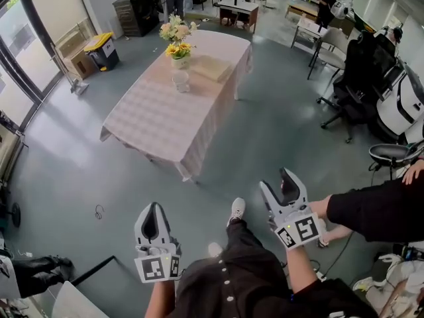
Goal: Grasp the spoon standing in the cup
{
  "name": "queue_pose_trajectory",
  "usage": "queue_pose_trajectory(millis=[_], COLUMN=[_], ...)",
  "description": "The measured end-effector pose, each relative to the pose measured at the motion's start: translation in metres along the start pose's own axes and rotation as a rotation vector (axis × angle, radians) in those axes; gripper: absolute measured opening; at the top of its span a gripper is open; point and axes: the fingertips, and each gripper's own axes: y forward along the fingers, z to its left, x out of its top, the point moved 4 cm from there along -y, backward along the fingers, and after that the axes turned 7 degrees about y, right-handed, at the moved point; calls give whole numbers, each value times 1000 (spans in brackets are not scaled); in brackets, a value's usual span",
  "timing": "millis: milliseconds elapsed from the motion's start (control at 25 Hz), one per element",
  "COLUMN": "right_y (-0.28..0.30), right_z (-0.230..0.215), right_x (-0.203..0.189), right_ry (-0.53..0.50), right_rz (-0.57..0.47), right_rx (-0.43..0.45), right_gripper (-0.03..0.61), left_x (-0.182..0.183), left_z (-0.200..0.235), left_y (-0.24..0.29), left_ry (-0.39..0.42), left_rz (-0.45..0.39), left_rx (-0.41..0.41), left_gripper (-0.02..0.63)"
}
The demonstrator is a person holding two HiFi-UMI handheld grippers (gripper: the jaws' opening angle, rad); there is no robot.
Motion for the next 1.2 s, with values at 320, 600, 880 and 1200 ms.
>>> queue_pose_trajectory(millis=[320, 600, 880, 1200], right_y=[69, 121, 168, 215], right_z=[-49, -97, -146, -200], right_x=[1, 13, 22, 24], right_ry=[-2, -9, -17, -22], right_rz=[5, 6, 19, 22], right_rx=[17, 23, 28, 58], right_gripper=[241, 241, 241, 241], left_x=[-4, 1, 4, -5], left_z=[-1, -11, -22, -36], left_y=[82, 157, 226, 287], left_ry=[4, 3, -8, -10], left_rz=[3, -8, -15, -7], left_rx=[6, 2, 6, 42], left_gripper=[17, 17, 17, 17])
